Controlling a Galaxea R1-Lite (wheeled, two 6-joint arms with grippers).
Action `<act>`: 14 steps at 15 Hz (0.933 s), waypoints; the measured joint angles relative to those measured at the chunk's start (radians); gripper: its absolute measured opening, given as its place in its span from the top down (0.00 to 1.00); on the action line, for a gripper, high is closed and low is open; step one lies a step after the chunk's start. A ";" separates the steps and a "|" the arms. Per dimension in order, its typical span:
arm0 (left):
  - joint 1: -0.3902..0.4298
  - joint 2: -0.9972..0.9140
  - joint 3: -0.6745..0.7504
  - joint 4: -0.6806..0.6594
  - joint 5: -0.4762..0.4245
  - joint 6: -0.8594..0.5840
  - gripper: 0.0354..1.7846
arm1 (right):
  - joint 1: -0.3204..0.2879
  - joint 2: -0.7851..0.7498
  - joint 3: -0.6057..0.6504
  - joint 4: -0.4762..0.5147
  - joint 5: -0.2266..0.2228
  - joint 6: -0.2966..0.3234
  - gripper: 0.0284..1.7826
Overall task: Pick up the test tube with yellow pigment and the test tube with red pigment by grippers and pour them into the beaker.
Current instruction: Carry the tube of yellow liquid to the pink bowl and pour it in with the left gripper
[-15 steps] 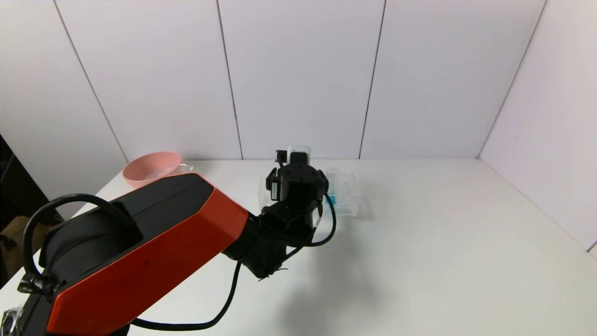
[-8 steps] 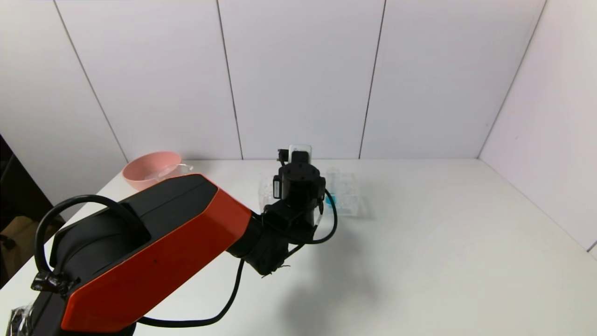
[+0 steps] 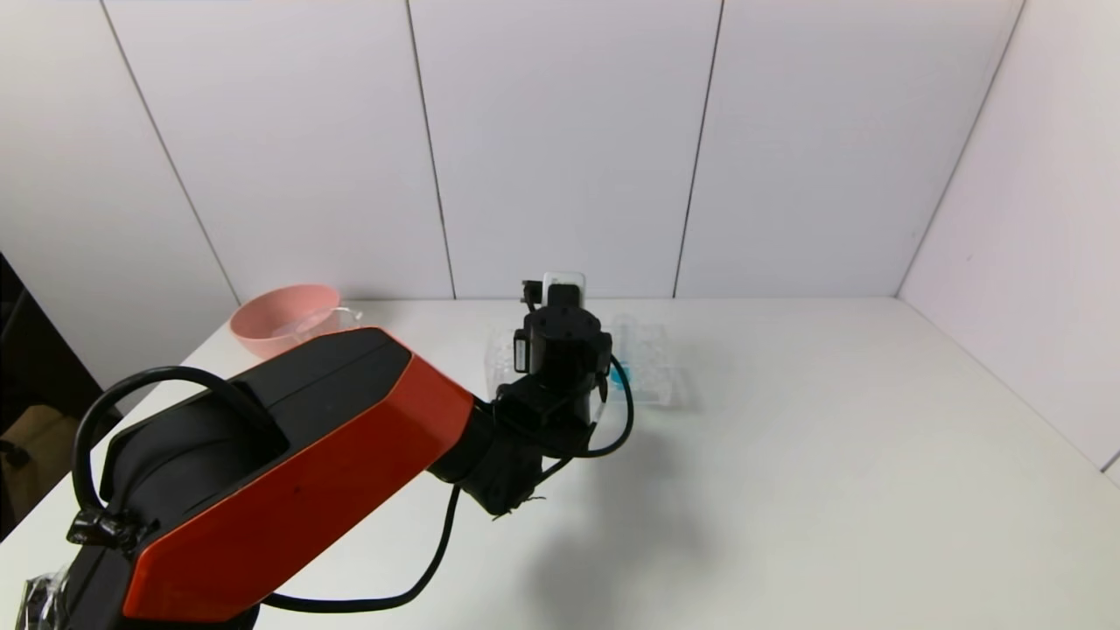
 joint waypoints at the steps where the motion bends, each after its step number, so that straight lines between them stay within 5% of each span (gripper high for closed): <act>1: 0.000 -0.002 -0.001 0.003 -0.002 0.001 0.74 | 0.000 0.000 0.000 0.000 0.000 0.000 0.04; 14: 0.014 -0.255 -0.042 0.213 -0.063 0.052 0.74 | 0.000 0.000 0.000 0.000 0.000 0.000 0.04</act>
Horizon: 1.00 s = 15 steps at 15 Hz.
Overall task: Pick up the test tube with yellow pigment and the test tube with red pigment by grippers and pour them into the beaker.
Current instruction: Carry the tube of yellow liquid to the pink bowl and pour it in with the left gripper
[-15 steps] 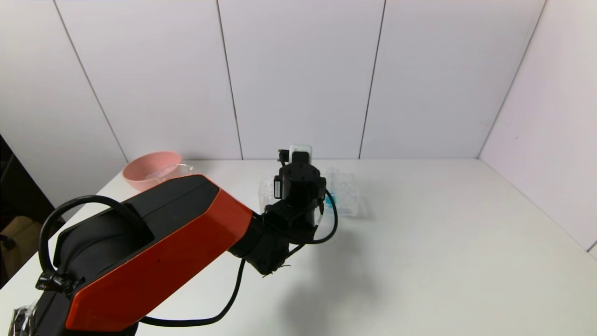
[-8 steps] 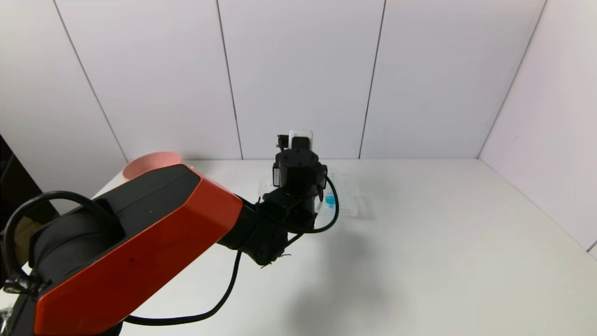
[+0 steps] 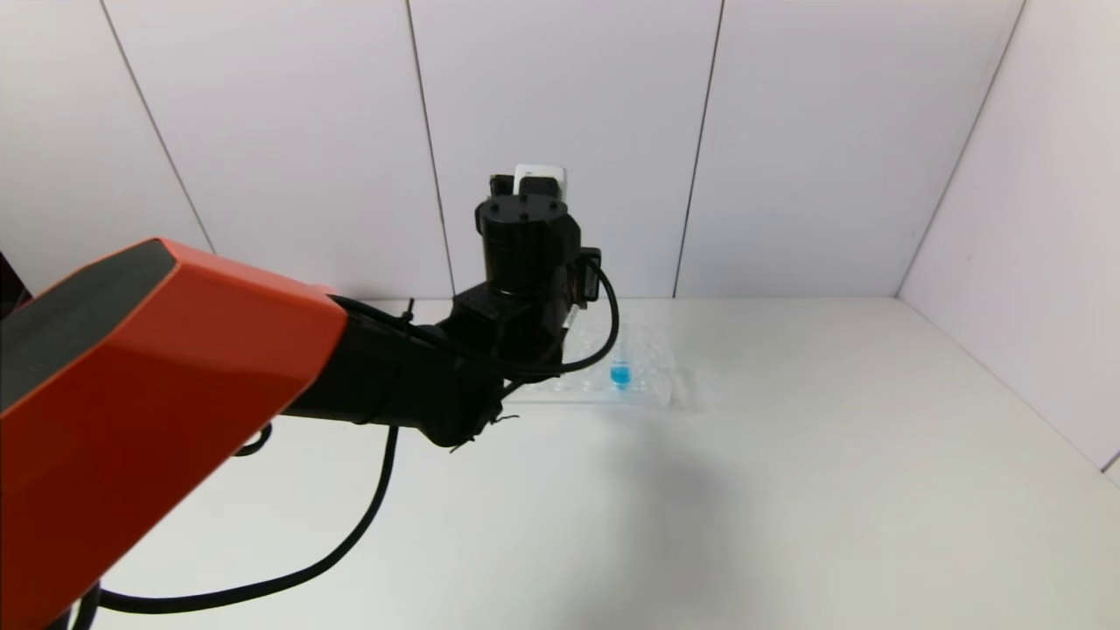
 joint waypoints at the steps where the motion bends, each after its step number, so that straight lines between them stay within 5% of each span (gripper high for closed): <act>1: 0.018 -0.040 0.027 0.032 -0.037 -0.001 0.74 | 0.000 0.000 0.000 0.000 0.000 0.000 0.04; 3: 0.083 -0.129 0.109 0.100 -0.139 0.000 0.74 | 0.000 0.000 0.000 0.000 0.000 0.000 0.04; 8: 0.394 -0.371 0.333 0.265 -0.560 0.004 0.74 | 0.000 0.000 0.000 0.000 0.000 0.000 0.04; 15: 0.825 -0.525 0.418 0.472 -1.094 0.190 0.74 | 0.000 0.000 0.000 0.000 0.000 0.000 0.04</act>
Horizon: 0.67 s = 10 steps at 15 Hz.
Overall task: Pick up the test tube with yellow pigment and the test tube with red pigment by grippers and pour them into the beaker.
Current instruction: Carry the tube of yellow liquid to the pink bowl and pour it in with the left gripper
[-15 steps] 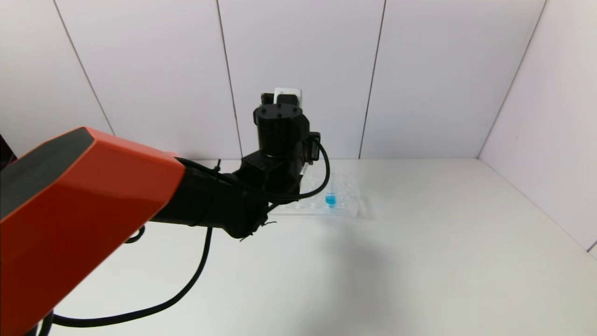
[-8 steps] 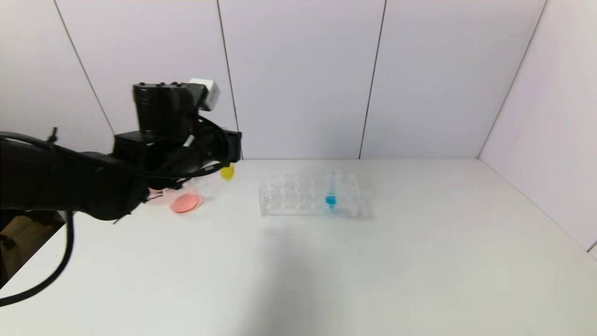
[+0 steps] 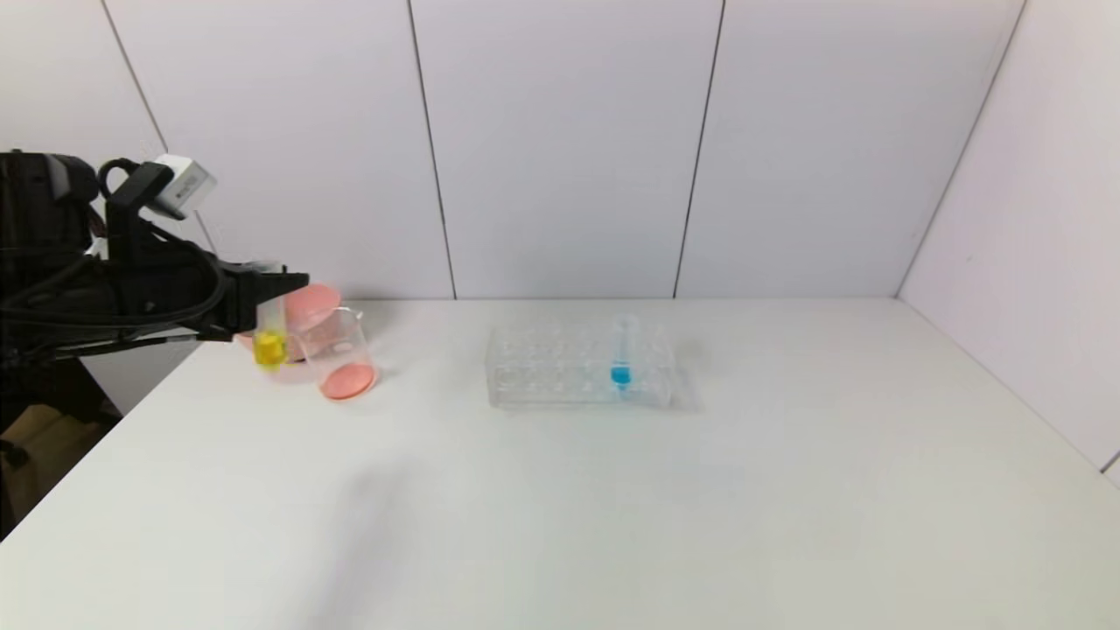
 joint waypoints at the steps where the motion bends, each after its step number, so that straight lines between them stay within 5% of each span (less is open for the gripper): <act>1: 0.048 0.005 -0.005 0.044 -0.056 0.066 0.74 | 0.000 0.000 0.000 0.000 0.000 0.000 0.04; 5: 0.124 0.074 -0.124 0.228 -0.096 0.284 0.74 | 0.000 0.000 0.000 0.000 0.000 0.000 0.04; 10: 0.129 0.195 -0.376 0.467 -0.029 0.435 0.74 | 0.000 0.000 0.000 0.000 0.000 0.000 0.04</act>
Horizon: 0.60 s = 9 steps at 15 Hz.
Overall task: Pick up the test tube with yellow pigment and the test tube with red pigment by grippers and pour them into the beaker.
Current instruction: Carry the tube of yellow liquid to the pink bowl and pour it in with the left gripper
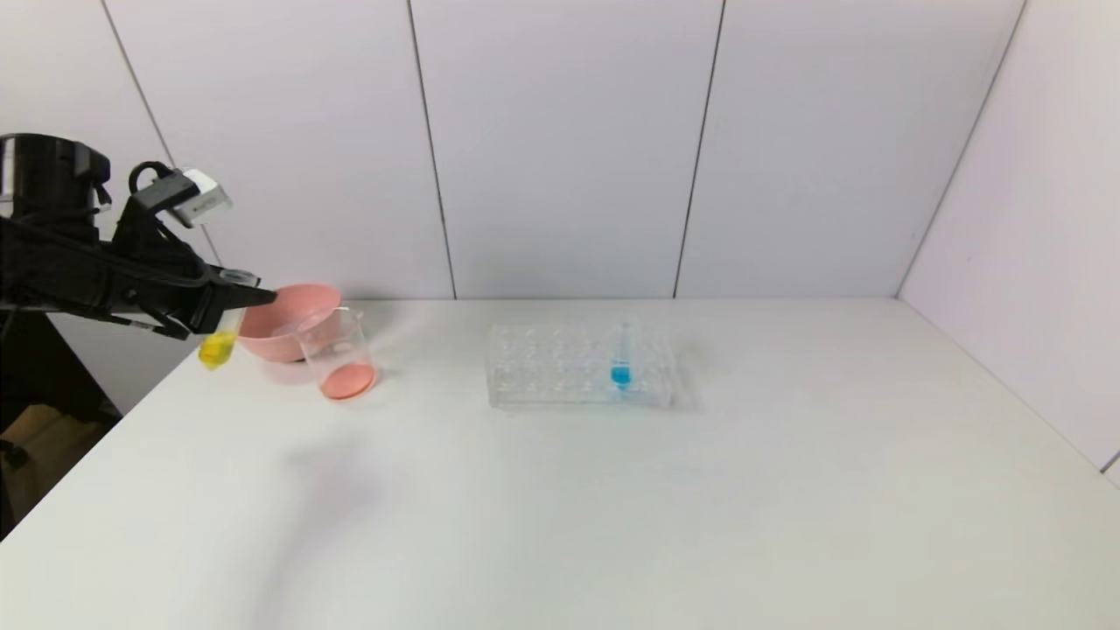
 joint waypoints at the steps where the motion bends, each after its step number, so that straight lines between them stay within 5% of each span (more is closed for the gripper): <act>1: -0.001 0.026 -0.051 0.059 0.025 0.039 0.74 | 0.000 0.000 0.000 0.000 0.000 0.000 0.04; 9: -0.050 0.190 -0.489 0.499 0.190 0.214 0.74 | 0.000 0.000 0.000 0.000 0.000 0.000 0.04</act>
